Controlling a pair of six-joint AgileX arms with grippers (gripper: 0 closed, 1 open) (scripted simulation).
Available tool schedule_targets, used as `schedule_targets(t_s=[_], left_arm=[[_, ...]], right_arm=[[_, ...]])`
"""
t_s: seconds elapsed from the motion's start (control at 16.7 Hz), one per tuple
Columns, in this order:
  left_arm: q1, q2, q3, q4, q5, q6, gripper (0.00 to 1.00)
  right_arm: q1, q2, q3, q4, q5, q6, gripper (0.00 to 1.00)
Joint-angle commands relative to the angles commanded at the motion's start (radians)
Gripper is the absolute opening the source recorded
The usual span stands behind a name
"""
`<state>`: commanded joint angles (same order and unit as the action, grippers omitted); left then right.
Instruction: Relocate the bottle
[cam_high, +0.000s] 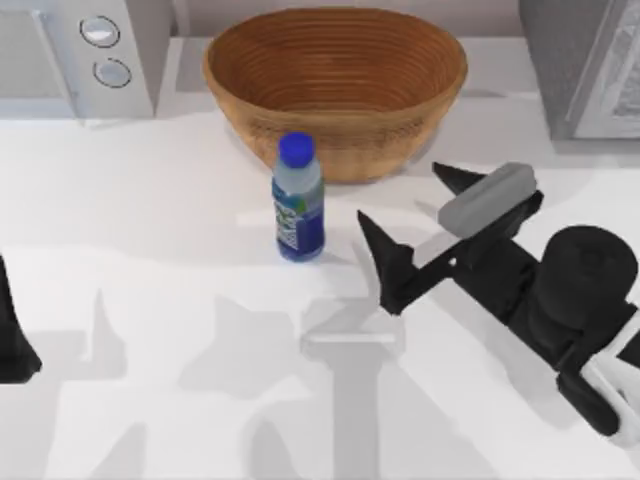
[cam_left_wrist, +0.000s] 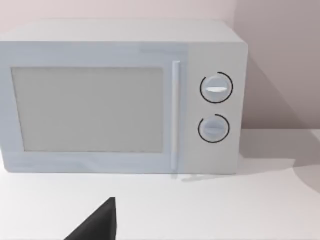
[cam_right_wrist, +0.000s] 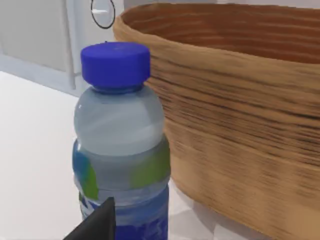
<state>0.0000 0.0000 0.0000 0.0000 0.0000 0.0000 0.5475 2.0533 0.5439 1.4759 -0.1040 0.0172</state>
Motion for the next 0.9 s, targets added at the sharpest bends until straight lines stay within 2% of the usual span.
schedule_targets(t_s=[0.36,0.9], left_arm=[[0.000,0.000,0.000,0.000,0.000,0.000,1.00],[0.000,0.000,0.000,0.000,0.000,0.000,1.00]], right_arm=[[0.077,0.273,0.082,0.212,-0.015,-0.010,1.00],[0.081,0.293,0.121,0.193,-0.013,-0.011,1.00]])
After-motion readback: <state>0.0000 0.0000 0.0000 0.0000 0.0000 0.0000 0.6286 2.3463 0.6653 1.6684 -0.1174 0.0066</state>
